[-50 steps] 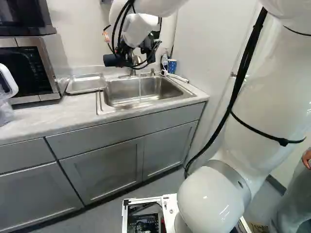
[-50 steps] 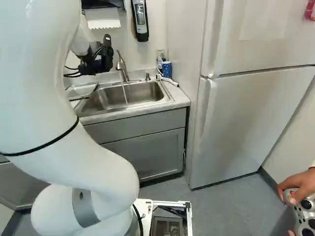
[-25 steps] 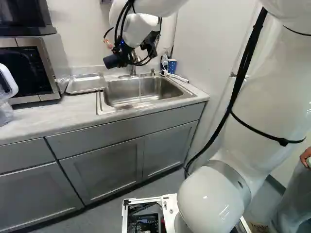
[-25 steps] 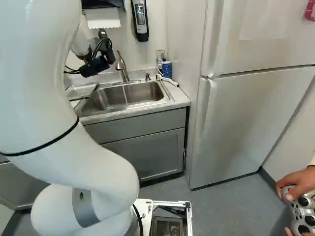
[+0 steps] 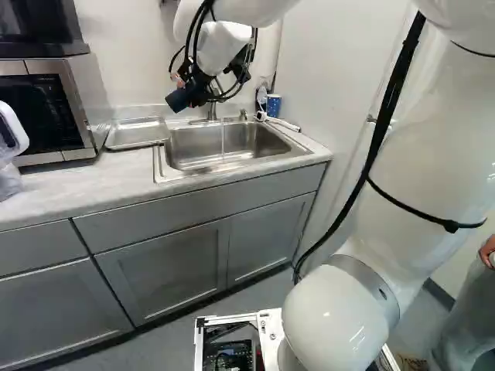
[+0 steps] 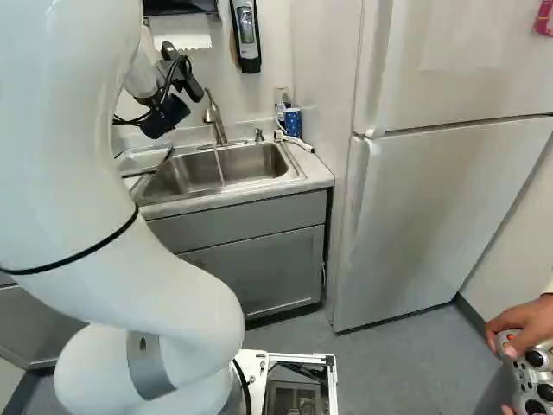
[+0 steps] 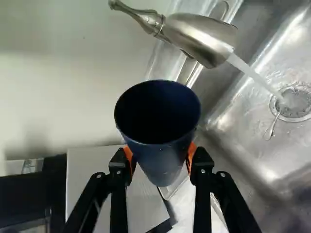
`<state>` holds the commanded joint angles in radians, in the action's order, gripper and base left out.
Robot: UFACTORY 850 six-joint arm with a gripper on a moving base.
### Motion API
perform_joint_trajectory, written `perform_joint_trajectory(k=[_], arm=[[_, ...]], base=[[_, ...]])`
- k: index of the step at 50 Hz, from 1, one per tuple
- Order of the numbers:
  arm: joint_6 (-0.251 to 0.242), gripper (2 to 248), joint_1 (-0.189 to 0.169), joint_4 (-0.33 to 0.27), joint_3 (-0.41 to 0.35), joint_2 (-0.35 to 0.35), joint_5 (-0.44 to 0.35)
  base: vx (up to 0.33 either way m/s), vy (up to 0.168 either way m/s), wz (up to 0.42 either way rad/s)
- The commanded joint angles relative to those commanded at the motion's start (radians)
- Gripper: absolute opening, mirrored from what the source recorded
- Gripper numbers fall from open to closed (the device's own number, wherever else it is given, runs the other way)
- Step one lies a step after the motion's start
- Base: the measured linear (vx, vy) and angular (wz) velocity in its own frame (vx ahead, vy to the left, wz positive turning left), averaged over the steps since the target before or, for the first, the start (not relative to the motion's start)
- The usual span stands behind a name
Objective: Rinse the cup and place it in the tray
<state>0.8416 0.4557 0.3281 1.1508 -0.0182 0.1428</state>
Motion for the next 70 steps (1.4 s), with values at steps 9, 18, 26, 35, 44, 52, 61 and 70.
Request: perform_joint_trajectory(k=[9, 18, 26, 35, 44, 52, 61, 70], arm=[[-0.095, 121, 0.000, 0.000, 0.000, 0.000, 0.000], [-0.189, 121, 0.000, 0.000, 0.000, 0.000, 0.000], [-0.274, 121, 0.000, 0.000, 0.000, 0.000, 0.000], [-0.368, 121, 0.000, 0.000, 0.000, 0.000, 0.000], [-0.463, 121, 0.000, 0.000, 0.000, 0.000, 0.000], [-0.547, 121, 0.000, 0.000, 0.000, 0.000, 0.000], [-0.641, 121, 0.000, 0.000, 0.000, 0.000, 0.000], [-0.736, 121, 0.000, 0.000, 0.000, 0.000, 0.000]], base=[[0.000, 0.000, 0.000], [0.000, 0.000, 0.000], [0.000, 0.000, 0.000], [0.000, 0.000, 0.000], [0.000, 0.000, 0.000], [0.000, 0.000, 0.000], [0.000, 0.000, 0.000], [0.000, 0.000, 0.000]])
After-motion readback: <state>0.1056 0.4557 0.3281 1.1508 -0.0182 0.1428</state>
